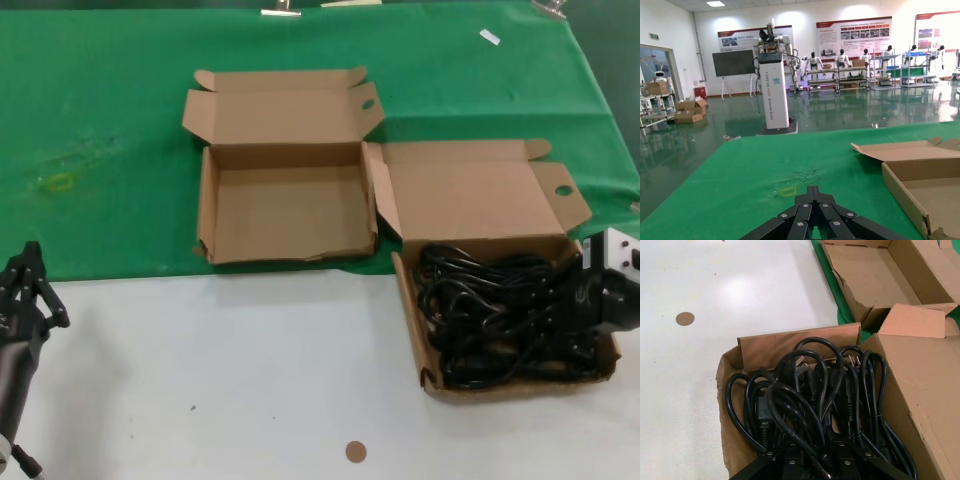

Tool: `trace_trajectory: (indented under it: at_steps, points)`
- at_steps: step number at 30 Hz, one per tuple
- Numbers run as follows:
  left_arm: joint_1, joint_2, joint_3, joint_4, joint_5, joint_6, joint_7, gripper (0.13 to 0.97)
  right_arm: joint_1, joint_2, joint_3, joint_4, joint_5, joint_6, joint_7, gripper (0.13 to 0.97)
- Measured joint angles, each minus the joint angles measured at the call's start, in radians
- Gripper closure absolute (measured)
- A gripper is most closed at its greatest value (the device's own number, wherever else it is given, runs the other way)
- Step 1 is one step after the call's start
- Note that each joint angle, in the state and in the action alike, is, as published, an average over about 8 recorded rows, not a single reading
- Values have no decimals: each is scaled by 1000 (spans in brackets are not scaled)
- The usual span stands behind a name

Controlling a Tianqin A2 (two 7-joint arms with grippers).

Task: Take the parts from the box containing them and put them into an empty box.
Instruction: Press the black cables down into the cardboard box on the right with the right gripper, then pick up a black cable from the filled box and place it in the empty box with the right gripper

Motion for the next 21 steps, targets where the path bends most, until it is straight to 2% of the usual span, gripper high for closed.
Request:
trace_trajectory:
  at_steps: [3,12,21]
  points:
    - [0,0,0,0,0,0,0,953,-4,4,7,12,-3,-5,7,858]
    - [0,0,0,0,0,0,0,953,4,11,24,63,-14,-22,38,876]
    - [0,0,0,0,0,0,0,953,86,-24,26,90,-38,-43,69,891]
